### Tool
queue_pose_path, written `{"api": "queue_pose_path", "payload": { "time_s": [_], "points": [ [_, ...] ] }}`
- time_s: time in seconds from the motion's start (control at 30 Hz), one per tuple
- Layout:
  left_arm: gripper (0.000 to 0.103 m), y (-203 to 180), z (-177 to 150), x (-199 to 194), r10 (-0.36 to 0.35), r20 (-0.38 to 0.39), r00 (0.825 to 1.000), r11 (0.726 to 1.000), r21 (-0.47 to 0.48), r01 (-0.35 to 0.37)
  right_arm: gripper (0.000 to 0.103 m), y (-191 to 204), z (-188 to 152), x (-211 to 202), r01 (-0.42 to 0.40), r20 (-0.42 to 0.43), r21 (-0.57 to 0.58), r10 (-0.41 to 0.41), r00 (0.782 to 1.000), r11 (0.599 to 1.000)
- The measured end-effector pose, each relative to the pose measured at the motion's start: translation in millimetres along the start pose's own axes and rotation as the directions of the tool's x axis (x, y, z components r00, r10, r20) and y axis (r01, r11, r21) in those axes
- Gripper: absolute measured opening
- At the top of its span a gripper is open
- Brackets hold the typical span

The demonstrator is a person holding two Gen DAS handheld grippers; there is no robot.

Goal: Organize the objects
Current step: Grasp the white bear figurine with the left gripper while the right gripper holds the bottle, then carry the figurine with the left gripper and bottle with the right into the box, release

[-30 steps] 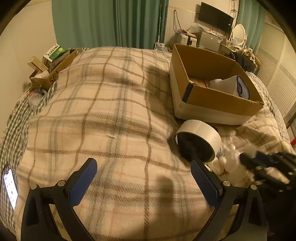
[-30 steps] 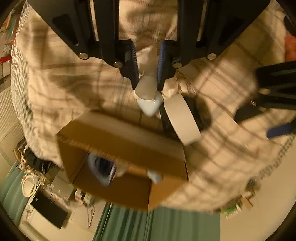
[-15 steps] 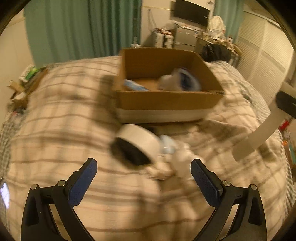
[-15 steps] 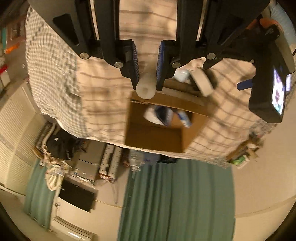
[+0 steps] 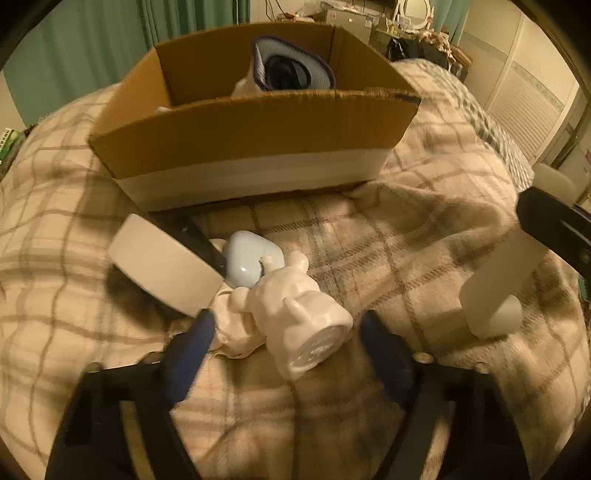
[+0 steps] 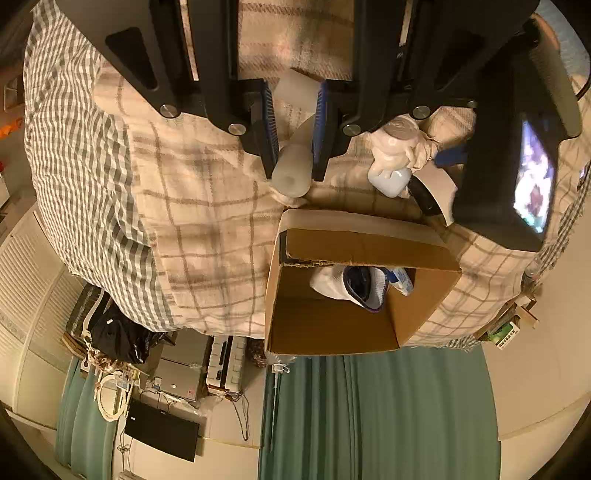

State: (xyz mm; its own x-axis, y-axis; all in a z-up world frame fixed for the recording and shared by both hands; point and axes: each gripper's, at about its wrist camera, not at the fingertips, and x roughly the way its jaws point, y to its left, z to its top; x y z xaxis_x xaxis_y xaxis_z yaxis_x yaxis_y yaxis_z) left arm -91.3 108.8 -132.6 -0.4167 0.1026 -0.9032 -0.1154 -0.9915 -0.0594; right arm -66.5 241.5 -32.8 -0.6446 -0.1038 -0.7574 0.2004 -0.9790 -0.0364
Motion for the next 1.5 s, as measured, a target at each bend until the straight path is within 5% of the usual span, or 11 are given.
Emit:
{"api": "queue_pose_path", "payload": {
  "time_s": [0.2,0.43,0.47,0.5,0.53,0.8,0.87,0.93,1.0,1.03,1.5],
  "points": [
    [0.061,7,-1,-2,-0.015,-0.007,1.0,1.0,-0.014,0.015,0.017,2,-1,-2,-0.007,0.007,-0.002,0.007,1.0,1.0],
    [0.059,11,-8,-48,-0.042,0.078,0.996,0.999,-0.012,0.043,0.017,10,6,-31,0.015,0.058,-0.019,-0.014,0.998,1.0],
    [0.055,13,-8,-56,-0.047,0.093,0.995,0.999,-0.015,0.049,0.017,13,8,-37,0.018,0.069,-0.024,-0.016,0.997,1.0],
    [0.028,15,-8,-65,-0.052,0.112,0.992,0.998,-0.015,0.054,0.017,15,10,-44,0.025,0.082,-0.03,-0.023,0.996,0.999],
    [0.019,18,-7,-72,-0.059,0.119,0.991,0.998,-0.014,0.061,0.017,18,13,-51,0.038,0.093,-0.036,-0.034,0.995,0.999],
    [0.016,33,-4,-91,-0.084,0.152,0.985,0.996,0.001,0.085,0.017,30,23,-81,0.04,0.134,-0.05,-0.033,0.991,0.998],
    [0.019,40,-8,-83,-0.071,0.132,0.989,0.997,-0.013,0.073,0.017,30,22,-80,0.05,0.13,-0.048,-0.044,0.991,0.998],
    [0.032,43,-11,-77,-0.069,0.102,0.992,0.997,-0.025,0.072,0.017,30,22,-76,0.066,0.118,-0.046,-0.06,0.991,0.997],
    [0.073,46,-15,-68,-0.058,0.086,0.995,0.997,-0.042,0.062,0.017,27,20,-68,0.077,0.101,-0.047,-0.072,0.992,0.996],
    [0.077,47,-16,-65,-0.044,0.091,0.995,0.998,-0.047,0.048,0.017,25,19,-60,0.077,0.086,-0.046,-0.072,0.994,0.996],
    [0.075,22,-25,-2,-0.015,-0.03,0.999,0.998,0.053,0.016,0.017,5,-6,9,-0.002,-0.025,0.011,0.002,1.0,1.0]
  ]
}}
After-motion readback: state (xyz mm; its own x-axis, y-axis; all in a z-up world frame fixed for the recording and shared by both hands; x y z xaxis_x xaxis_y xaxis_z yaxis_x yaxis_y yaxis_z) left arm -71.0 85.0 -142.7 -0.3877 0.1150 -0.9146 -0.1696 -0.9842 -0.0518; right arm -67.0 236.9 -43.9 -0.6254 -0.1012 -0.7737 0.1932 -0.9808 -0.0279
